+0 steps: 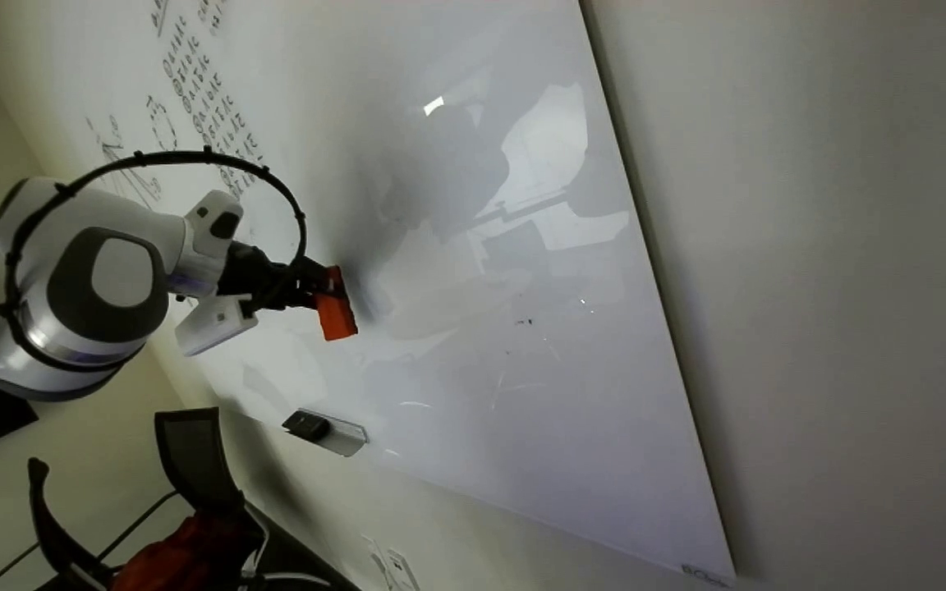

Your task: Erase the scribbles on the whiteboard with the duster

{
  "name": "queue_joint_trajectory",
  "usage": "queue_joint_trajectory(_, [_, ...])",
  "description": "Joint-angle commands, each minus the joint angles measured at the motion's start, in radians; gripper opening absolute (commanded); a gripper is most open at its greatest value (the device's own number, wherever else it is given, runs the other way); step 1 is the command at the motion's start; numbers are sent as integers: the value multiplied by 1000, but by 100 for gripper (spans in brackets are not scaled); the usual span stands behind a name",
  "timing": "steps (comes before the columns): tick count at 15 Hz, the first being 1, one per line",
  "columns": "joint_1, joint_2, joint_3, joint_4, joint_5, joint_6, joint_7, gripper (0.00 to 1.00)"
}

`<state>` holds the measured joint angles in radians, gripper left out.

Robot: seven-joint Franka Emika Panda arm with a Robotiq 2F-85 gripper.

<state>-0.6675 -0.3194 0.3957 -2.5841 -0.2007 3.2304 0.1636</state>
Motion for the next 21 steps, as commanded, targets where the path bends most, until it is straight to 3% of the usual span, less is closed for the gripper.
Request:
queue_joint_trajectory(1, [-149,21,210,20,19,-43,124,30])
queue_joint_trajectory(7, [-380,66,597,68,-7,-93,336,30])
queue_joint_trajectory(14, [-822,47,1124,174,-44,-239,504,30])
queue_joint_trajectory(15, [-714,51,1014,130,-20,-191,463,30])
queue_joint_trajectory(16, [-744,51,1050,135,-20,-196,468,55])
queue_joint_trajectory(20, [-726,52,1029,133,-20,-196,468,55])
queue_joint_trajectory(21, [-726,52,1027,133,-20,-196,468,30])
